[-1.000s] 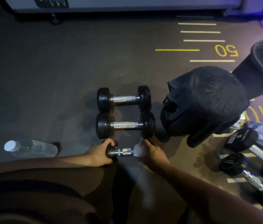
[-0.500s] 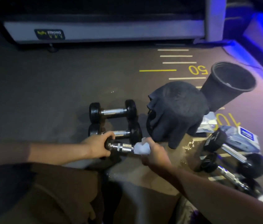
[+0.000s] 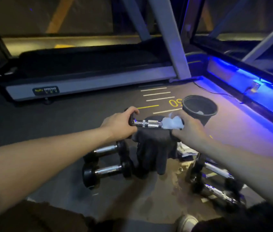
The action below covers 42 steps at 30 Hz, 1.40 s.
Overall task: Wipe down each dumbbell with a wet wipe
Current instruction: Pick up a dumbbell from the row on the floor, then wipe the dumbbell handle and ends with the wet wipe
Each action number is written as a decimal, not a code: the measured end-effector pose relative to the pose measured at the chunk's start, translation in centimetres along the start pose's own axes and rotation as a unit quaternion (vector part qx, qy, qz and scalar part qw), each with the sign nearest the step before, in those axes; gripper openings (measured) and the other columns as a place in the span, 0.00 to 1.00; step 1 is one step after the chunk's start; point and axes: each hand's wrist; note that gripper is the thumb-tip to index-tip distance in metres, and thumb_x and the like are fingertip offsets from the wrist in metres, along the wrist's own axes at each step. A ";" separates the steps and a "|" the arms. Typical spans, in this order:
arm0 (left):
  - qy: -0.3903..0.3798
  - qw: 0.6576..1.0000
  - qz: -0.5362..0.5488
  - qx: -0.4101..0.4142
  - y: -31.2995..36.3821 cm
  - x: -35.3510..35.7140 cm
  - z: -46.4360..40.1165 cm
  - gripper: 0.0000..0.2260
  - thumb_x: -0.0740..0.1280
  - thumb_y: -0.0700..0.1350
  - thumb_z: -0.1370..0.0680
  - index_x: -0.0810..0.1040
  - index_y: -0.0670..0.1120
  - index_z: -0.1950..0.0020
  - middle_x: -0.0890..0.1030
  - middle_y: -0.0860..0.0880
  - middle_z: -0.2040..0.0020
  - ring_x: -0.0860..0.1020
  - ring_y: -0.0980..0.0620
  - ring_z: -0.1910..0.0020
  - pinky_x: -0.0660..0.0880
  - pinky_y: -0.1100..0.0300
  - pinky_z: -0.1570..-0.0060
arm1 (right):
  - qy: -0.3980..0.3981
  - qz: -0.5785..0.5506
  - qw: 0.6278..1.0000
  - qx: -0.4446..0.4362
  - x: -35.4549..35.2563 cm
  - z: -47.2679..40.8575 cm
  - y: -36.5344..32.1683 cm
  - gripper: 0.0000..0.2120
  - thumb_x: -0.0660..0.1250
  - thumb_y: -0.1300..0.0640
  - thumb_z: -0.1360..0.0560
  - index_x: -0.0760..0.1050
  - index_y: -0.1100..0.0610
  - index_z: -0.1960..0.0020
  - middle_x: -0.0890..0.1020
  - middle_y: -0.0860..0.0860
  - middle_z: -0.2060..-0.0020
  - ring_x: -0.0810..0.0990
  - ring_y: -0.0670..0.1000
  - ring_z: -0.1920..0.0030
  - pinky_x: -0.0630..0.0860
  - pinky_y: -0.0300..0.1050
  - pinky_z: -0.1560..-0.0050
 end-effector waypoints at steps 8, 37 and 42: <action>0.008 1.000 0.023 -0.004 0.8 2.7 -5.2 0.23 0.68 0.49 0.27 0.68 0.63 0.35 0.79 0.54 0.48 0.77 0.45 0.48 0.68 0.56 0.55 | 0.002 0.011 1.000 -0.001 -0.4 -3.2 3.0 0.19 0.68 0.58 0.33 0.70 0.45 0.44 0.79 0.52 0.61 0.78 0.59 0.63 0.78 0.51 0.60; -0.083 0.993 0.065 0.048 -4.1 7.4 -15.1 0.42 0.76 0.59 0.34 0.54 0.69 0.27 0.72 0.51 0.33 0.75 0.47 0.38 0.74 0.48 0.38 | -0.054 0.075 0.995 0.028 2.9 -10.6 8.3 0.26 0.73 0.45 0.33 0.69 0.40 0.37 0.68 0.49 0.39 0.69 0.55 0.38 0.74 0.56 0.41; -0.077 0.995 0.046 0.047 -4.0 7.5 -14.9 0.43 0.76 0.58 0.32 0.53 0.68 0.26 0.73 0.49 0.33 0.75 0.45 0.37 0.73 0.47 0.38 | -0.037 0.079 0.996 0.006 2.3 -9.9 8.5 0.28 0.72 0.40 0.33 0.70 0.40 0.34 0.68 0.46 0.37 0.67 0.51 0.36 0.73 0.54 0.40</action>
Point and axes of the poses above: each hand's wrist, its own z-axis away from the middle knuckle, its own x-axis out of the palm, y = z × x
